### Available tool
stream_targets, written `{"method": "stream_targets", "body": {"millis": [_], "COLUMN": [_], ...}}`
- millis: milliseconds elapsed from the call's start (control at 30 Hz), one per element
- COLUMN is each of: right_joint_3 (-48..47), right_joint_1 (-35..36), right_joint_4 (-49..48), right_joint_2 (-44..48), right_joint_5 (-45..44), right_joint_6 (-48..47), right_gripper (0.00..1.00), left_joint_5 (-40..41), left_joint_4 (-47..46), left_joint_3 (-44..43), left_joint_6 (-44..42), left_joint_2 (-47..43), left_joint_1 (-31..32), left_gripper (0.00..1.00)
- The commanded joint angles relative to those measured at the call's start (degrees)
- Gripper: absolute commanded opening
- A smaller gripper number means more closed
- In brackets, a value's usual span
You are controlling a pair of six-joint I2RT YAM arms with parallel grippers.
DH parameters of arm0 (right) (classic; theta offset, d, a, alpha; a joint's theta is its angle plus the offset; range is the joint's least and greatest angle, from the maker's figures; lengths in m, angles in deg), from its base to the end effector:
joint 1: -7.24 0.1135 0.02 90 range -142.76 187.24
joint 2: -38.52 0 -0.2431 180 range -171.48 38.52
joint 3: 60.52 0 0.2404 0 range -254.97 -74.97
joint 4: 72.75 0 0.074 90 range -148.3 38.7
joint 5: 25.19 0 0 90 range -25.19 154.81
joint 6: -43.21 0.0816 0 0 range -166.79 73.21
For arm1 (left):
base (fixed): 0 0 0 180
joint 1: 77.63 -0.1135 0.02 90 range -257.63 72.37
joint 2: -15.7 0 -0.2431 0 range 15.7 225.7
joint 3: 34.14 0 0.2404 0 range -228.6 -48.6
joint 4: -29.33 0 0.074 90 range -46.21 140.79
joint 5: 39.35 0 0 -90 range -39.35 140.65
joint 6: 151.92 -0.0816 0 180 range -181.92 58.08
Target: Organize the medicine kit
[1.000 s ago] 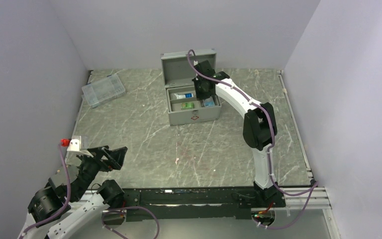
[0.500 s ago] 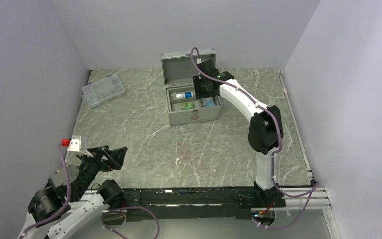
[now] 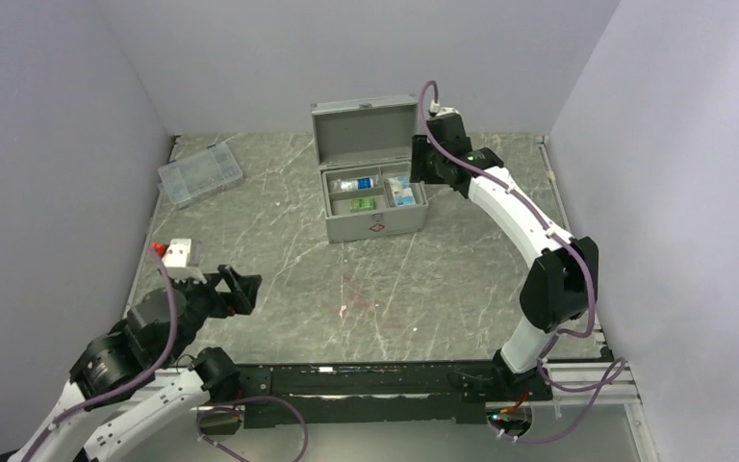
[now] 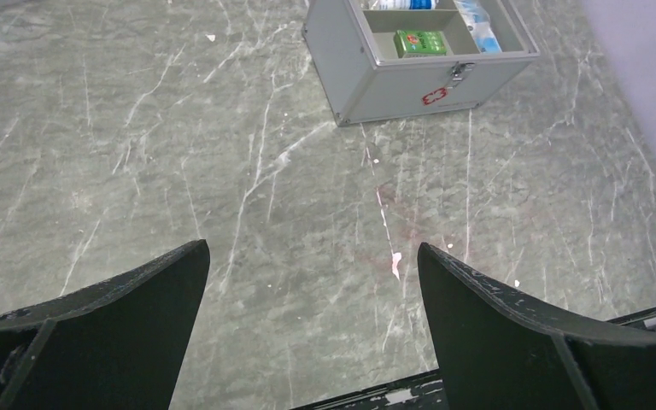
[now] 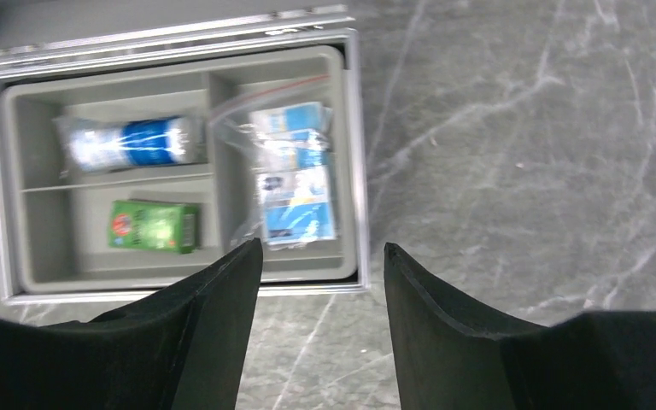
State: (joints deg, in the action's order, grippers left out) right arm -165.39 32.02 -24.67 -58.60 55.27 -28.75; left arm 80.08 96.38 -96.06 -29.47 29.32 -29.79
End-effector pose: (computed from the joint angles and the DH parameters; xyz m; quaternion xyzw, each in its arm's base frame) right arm 0.3744 0.1579 0.2872 -0.0183 0.9049 0.0825 0.4172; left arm 0.0841 -0.0332 0.3036 -0.0414 0.7989 -0.2054 0.5638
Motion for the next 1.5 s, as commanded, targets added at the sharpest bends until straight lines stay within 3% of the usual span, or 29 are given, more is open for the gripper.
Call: {"method": "stream_targets", "body": {"millis": [0, 167, 367, 600, 1000, 1133, 1300, 1467], "right_joint_3": [2.7, 4.0, 3.5, 3.5, 2.7, 3.1, 4.7, 6.1], "right_joint_1": [-3.1, -5.7, -5.9, -6.1, -6.0, -6.0, -5.9, -6.0], "right_joint_4": [-3.2, -4.8, -5.0, -5.8, -5.9, -5.9, -6.7, -6.6], "right_joint_2": [1.5, 0.3, -2.8, -5.5, -9.4, -9.8, -9.3, -8.5], "right_joint_5": [-0.2, 4.7, 7.9, 9.0, 9.3, 9.3, 9.3, 10.9], "right_joint_6": [1.2, 0.8, -0.1, 1.3, 1.2, 1.1, 1.0, 1.0], "right_gripper": [0.58, 0.58, 0.58, 0.57, 0.47, 0.41, 0.22, 0.09], "left_joint_5": [-0.4, -3.9, -6.5, -9.0, -9.9, -10.0, -10.0, -9.6], "left_joint_4": [-5.0, -5.8, -8.8, -10.6, -9.4, -8.8, -8.4, -7.6], "left_joint_3": [-3.7, -7.6, -6.4, -4.5, -4.6, -4.4, -3.5, -3.2], "left_joint_6": [0.2, 0.4, 0.2, 0.5, 0.3, 0.5, 1.0, 1.3], "left_joint_2": [6.8, 17.6, 23.3, 24.6, 22.7, 22.3, 21.0, 20.1], "left_joint_1": [0.0, 0.0, -0.1, -1.0, -2.1, -2.2, -2.3, -2.3], "left_gripper": [0.99, 0.99, 0.99, 0.99, 0.99, 0.99, 0.99, 0.99]}}
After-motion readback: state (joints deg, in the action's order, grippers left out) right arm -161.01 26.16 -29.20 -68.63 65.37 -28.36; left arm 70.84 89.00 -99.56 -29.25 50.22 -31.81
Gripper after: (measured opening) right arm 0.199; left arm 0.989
